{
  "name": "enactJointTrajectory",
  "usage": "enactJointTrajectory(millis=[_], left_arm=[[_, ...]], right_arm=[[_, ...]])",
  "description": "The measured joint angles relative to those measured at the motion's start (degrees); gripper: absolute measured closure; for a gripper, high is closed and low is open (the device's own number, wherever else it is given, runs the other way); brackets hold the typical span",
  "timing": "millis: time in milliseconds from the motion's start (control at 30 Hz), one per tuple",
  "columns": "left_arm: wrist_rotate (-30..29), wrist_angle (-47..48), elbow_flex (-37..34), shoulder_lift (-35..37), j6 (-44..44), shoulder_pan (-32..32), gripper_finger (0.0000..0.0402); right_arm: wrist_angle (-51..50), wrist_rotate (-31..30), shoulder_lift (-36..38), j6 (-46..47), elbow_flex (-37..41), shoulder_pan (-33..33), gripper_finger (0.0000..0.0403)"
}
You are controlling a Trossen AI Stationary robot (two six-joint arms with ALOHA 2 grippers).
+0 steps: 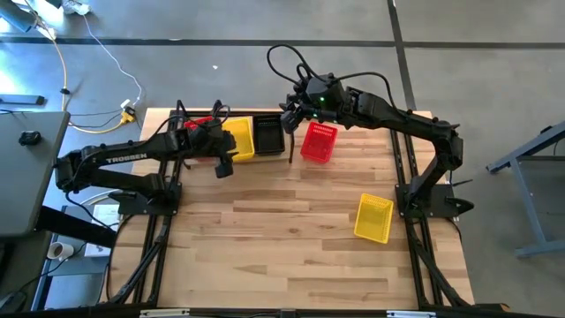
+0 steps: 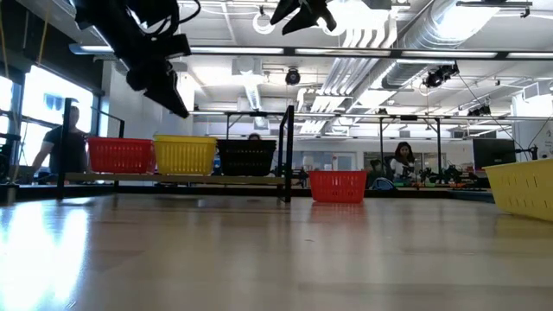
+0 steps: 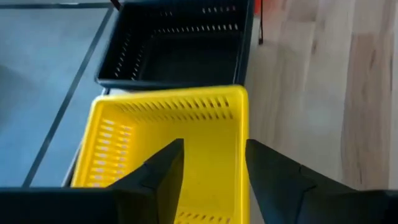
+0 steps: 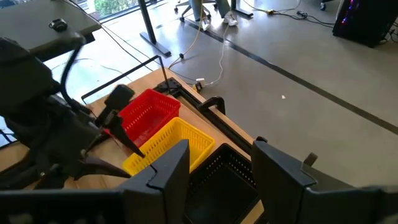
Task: Stack baskets on shelf by color
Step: Stack the top yellow bin on top of the yellow bin on the shelf, then stack the red bin on top of the red bin on the shelf
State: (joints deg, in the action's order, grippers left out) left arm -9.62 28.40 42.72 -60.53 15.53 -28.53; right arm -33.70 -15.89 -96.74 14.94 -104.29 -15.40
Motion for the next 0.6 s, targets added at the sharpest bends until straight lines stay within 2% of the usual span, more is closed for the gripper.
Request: enactJointTrajectory(millis=[133,333,600], left_arm=[[-0.03,2.03,2.76,0.00,-0.38,0.00,0.0226],[-0.08,5.29,6.79,0.00,-1.67,0.00,0.0227],[-0.03,5.26,10.75,0.02,-5.92,0.07,0.0231]], right_arm=[[-0.86,-0.72,0.60,0.76,0.00,-0.34,0.0247],[-6.10,-1.79,1.80,6.87,0.00,-2.75,0.0247],[-21.45,2.70,1.67,19.76,0.17,-8.54,0.0247]])
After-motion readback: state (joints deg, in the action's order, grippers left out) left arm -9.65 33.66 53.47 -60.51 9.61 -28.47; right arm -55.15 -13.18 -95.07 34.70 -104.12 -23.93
